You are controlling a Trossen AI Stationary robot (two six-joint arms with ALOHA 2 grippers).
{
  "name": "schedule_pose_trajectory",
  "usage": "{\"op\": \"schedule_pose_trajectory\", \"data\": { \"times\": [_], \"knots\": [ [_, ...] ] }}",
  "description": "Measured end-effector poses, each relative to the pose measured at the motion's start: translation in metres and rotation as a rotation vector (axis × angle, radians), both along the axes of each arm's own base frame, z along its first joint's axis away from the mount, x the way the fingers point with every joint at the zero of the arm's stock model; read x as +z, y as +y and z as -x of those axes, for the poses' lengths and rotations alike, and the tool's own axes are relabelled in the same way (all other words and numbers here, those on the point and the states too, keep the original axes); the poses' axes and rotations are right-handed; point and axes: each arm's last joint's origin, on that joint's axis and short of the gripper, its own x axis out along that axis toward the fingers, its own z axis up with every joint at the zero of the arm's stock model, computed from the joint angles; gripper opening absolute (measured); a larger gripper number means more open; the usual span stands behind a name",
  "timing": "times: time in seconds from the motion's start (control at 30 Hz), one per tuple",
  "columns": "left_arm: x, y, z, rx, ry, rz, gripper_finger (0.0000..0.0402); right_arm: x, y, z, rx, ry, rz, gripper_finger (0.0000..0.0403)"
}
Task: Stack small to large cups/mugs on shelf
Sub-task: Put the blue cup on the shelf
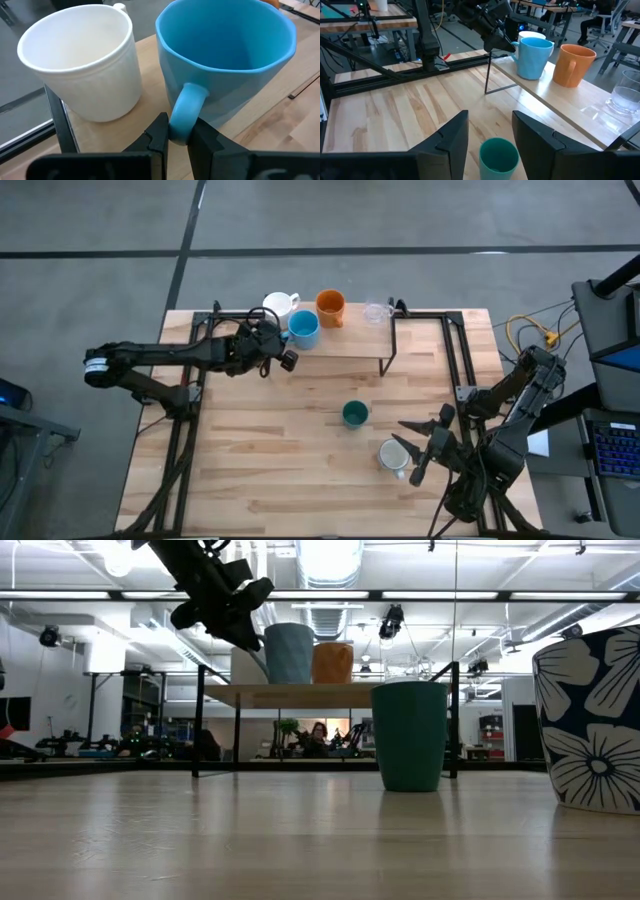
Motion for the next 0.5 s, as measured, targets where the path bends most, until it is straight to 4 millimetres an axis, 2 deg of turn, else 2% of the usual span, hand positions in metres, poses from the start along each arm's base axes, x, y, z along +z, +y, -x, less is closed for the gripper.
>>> {"op": "schedule_pose_trajectory", "data": {
  "times": [0.5],
  "knots": [
    [-0.0074,0.0075,-0.0061,0.022,0.030,-0.006,0.0025,0.0000,0.0000,0.0000,0.000,-0.001,-0.002,0.0145]
  ]
}}
